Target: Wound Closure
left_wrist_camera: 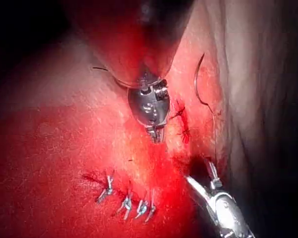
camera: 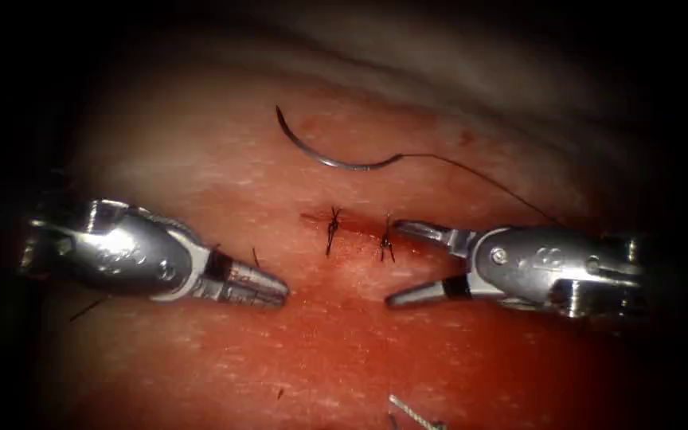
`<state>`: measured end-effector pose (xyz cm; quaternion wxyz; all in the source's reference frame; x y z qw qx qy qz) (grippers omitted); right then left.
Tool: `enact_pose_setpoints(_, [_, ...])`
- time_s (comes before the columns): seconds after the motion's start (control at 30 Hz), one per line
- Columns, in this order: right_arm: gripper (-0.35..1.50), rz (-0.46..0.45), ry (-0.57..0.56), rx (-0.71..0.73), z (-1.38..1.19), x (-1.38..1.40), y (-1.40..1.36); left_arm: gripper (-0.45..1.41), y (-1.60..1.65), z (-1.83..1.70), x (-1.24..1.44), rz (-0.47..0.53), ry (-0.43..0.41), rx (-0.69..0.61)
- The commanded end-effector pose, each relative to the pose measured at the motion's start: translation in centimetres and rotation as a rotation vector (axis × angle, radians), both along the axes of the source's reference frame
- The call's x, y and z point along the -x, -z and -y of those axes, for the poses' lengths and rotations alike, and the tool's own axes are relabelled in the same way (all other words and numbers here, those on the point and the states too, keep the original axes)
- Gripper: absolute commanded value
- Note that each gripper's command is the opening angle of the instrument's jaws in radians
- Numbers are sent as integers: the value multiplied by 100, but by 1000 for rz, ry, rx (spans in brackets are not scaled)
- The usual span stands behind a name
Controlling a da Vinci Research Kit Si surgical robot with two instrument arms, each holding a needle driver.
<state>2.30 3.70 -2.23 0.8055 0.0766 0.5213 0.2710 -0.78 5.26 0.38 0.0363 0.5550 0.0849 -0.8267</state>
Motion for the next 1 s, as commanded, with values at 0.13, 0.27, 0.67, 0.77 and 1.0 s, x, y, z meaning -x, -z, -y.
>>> enact_pose_setpoints(0.13, [148,12,-64,4,-3,37,8,-35,-14,21,-7,-18,5,11])
enact_pose_setpoints(0.27, [148,29,-84,4,-1,41,4,15,-35,28,0,-72,89,-231])
enact_pose_setpoints(0.67, [148,35,-80,6,3,39,0,69,-58,53,-74,-224,202,-423])
enact_pose_setpoints(0.77, [148,38,-79,5,3,38,0,70,-55,60,-100,-242,225,-415])
enact_pose_setpoints(1.0, [148,51,-66,-3,6,35,2,71,-50,55,-138,-371,236,-413])
